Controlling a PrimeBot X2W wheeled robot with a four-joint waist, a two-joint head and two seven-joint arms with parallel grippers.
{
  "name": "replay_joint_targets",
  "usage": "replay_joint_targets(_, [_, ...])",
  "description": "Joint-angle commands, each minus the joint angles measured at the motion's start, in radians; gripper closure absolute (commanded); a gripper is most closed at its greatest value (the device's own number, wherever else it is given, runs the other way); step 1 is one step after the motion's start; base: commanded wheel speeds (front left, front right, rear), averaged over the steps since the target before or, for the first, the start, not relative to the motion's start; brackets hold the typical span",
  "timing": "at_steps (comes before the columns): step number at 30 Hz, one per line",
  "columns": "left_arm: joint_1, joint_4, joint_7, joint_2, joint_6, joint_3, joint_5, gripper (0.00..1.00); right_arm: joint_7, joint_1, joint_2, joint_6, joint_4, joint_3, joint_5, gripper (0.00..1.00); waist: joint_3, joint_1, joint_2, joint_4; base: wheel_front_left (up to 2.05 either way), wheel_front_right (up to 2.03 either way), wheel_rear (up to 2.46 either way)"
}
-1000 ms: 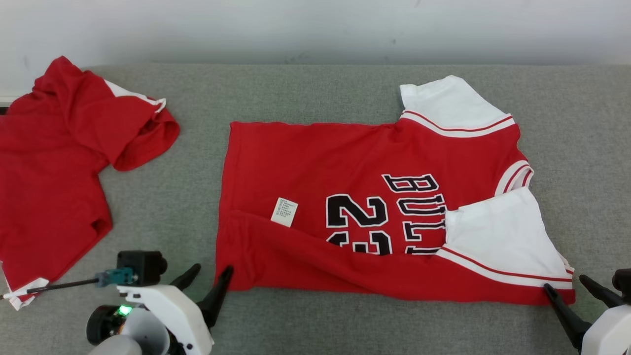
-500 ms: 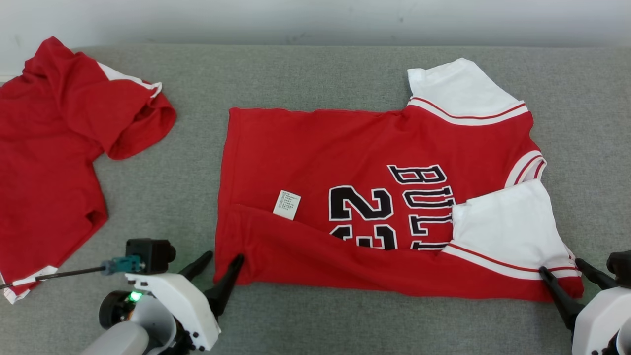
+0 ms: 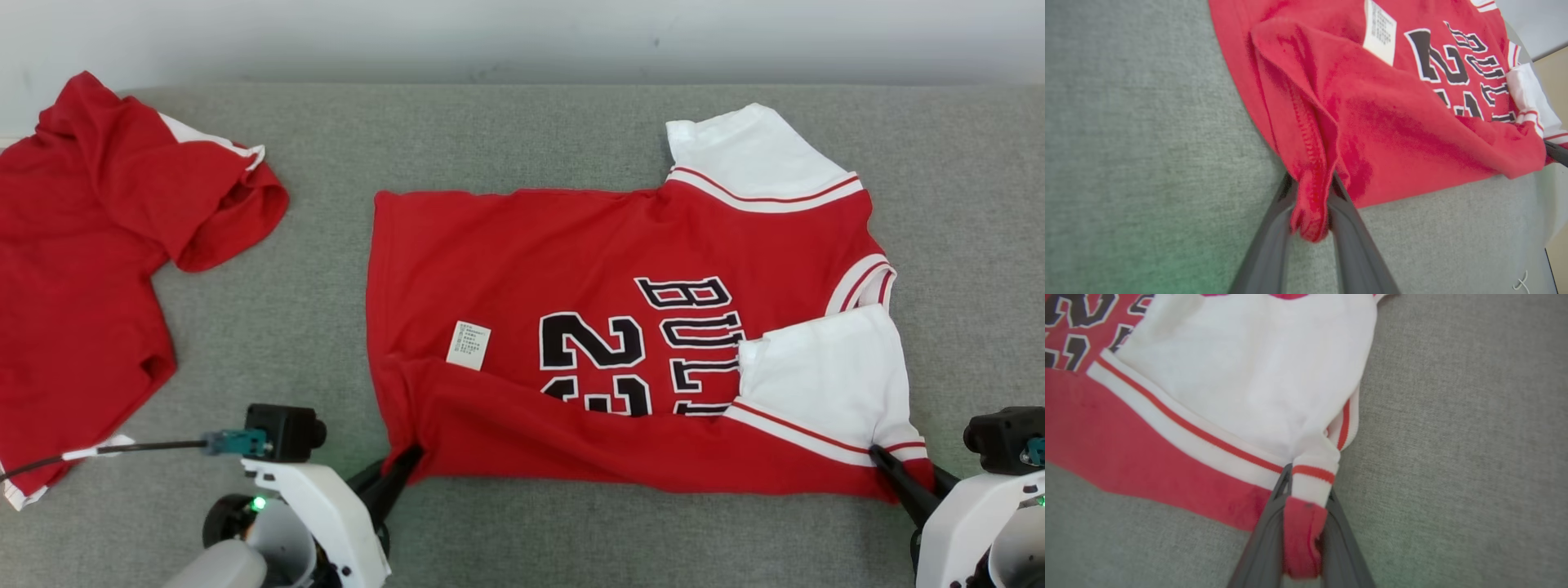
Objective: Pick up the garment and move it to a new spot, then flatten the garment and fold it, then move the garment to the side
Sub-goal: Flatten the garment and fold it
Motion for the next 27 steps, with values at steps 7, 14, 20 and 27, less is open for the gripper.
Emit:
replay_joint_targets(7, [0.042, -0.007, 0.045, 0.025, -0.033, -0.004, -0.054, 1.00, 0.010, 0.038, -0.081, -0.001, -0.004, 0.000, 0.090, 1.00, -0.055, 0.0000, 0.0000, -0.003, 0.00, 0.00, 0.00])
replay_joint_targets(14, [0.123, -0.101, 0.118, 0.098, -0.051, 0.009, -0.148, 1.00, 0.071, 0.143, -0.175, -0.001, -0.074, -0.025, 0.159, 1.00, -0.138, 0.0000, 0.0000, -0.008, 0.00, 0.00, 0.00])
replay_joint_targets(20, [0.235, -0.211, 0.127, 0.140, -0.023, -0.005, -0.188, 1.00, 0.117, 0.291, -0.188, -0.001, -0.150, -0.076, 0.205, 1.00, -0.161, 0.0000, 0.0000, -0.018, 0.00, 0.00, 0.00])
replay_joint_targets(27, [0.276, -0.211, 0.084, 0.144, 0.012, -0.030, -0.120, 0.00, 0.143, 0.337, -0.116, -0.001, -0.159, -0.104, 0.174, 0.00, -0.147, 0.0000, 0.0000, -0.024, 0.00, 0.00, 0.00])
